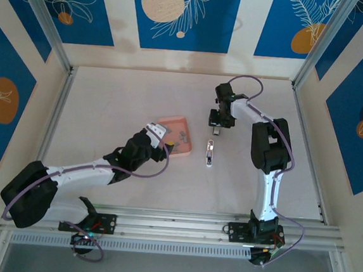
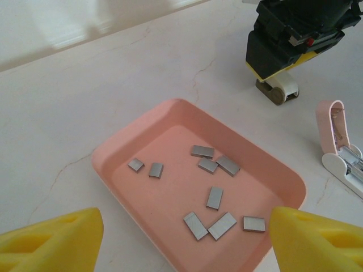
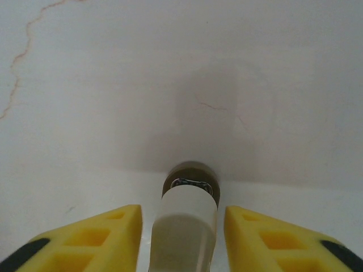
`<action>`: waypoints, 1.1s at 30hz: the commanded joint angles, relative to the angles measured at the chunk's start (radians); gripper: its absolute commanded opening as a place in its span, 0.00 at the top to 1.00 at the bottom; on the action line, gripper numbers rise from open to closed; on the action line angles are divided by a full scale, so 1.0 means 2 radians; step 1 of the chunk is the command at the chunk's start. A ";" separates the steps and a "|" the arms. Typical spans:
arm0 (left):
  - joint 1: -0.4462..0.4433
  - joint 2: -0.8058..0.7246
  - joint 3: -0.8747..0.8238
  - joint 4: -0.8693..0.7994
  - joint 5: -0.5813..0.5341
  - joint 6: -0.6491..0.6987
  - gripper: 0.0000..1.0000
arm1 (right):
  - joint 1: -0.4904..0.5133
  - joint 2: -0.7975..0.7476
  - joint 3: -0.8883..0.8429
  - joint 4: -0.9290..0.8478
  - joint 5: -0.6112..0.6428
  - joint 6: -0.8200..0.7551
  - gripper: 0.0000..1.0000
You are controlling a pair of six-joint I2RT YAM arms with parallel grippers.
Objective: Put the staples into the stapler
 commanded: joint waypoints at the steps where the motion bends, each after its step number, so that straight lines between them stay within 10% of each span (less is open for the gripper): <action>1: 0.008 -0.002 -0.003 0.000 0.007 -0.010 0.24 | 0.001 0.007 0.019 -0.001 -0.008 -0.007 0.63; 14: 0.013 -0.027 0.002 -0.016 0.049 0.007 0.25 | 0.004 -0.163 -0.105 0.126 -0.035 -0.082 0.80; 25: 0.016 -0.064 0.080 -0.136 0.159 -0.088 0.30 | 0.004 -0.438 -0.370 0.361 -0.317 -0.245 0.85; 33: 0.017 -0.055 0.144 -0.222 0.236 -0.206 0.38 | 0.024 -0.542 -0.465 0.372 -0.436 -0.390 1.00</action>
